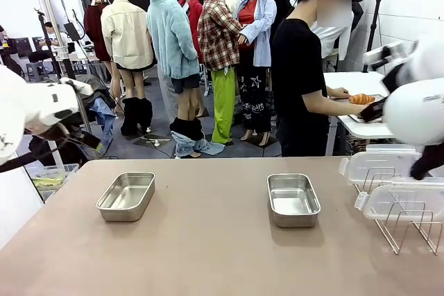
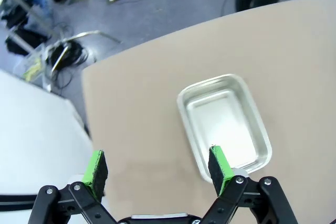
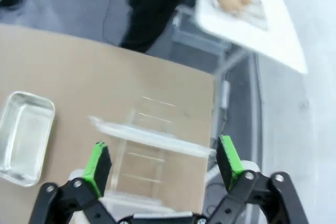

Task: Place the bread in airtight containers.
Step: Lift both Airtight Container.

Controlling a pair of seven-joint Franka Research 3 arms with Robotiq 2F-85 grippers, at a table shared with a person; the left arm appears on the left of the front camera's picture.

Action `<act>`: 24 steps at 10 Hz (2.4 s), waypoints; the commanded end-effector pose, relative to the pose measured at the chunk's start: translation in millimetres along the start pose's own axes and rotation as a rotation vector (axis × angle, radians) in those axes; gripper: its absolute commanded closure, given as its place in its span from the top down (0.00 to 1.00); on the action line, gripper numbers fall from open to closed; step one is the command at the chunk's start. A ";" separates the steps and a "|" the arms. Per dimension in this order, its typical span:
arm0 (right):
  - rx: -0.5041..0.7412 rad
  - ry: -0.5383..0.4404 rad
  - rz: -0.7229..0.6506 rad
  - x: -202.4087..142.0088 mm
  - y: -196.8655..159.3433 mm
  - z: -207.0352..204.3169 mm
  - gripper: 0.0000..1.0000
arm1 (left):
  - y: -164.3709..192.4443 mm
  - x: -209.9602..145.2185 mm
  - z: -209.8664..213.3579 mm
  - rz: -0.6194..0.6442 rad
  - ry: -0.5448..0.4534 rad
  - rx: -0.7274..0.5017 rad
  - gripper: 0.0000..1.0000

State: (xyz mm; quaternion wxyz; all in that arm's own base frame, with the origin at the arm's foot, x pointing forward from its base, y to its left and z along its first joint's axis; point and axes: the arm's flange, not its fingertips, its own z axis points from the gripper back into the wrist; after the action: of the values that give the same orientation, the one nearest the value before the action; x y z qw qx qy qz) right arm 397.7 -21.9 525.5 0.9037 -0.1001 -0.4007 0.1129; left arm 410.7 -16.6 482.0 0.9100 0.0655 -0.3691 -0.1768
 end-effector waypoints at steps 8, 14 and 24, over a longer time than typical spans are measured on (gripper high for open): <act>-0.132 0.090 -0.272 -49.7 -100.1 5.0 1.00 | 48.8 -33.0 -16.6 0.107 0.090 0.055 1.00; -0.132 0.090 -0.272 -49.7 -100.1 5.0 1.00 | 48.8 -33.0 -16.6 0.107 0.090 0.055 1.00; -0.132 0.090 -0.272 -49.7 -100.1 5.0 1.00 | 48.8 -33.0 -16.6 0.107 0.090 0.055 1.00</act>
State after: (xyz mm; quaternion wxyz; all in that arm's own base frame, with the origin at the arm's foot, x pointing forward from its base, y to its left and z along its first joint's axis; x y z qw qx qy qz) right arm 373.2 -132.6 521.4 0.9193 -0.1036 -0.3769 -0.0450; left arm 414.4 39.4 459.9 0.9326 0.0780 -0.3344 -0.1111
